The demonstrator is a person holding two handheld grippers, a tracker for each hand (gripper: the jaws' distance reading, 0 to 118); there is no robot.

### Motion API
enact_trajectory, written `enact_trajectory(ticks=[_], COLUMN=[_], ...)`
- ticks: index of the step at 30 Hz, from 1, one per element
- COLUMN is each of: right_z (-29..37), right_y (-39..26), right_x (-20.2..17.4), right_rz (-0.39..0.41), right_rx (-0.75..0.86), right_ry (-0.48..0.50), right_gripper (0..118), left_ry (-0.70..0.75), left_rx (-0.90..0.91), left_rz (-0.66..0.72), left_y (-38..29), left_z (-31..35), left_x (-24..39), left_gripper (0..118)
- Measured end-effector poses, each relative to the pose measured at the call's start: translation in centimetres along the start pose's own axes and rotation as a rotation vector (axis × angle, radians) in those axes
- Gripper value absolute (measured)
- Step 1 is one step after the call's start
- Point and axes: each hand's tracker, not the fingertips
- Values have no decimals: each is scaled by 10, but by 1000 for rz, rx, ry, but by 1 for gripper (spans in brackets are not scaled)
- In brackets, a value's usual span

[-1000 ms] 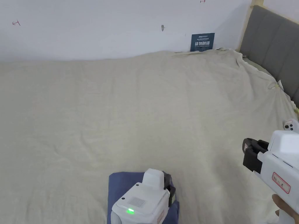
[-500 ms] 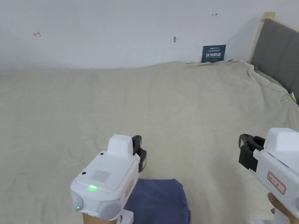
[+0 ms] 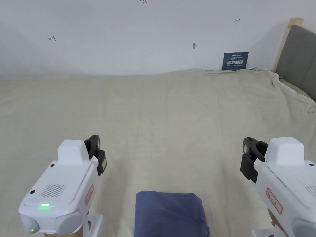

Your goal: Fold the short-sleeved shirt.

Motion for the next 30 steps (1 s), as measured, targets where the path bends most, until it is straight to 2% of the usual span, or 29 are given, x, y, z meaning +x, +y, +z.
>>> enact_trajectory(ticks=[13, 30], right_z=[-5, -73], right_y=[-22, -163], right_x=[-33, -80], right_rz=[4, -4], right_rx=[53, -247], right_ry=[-14, 128], right_gripper=[1, 1], left_ry=[45, -25], left_rx=[-37, -170], left_rz=[31, 85], left_y=[-12, -50], left_z=[4, 5], left_x=[-22, -31], left_gripper=[0, 0])
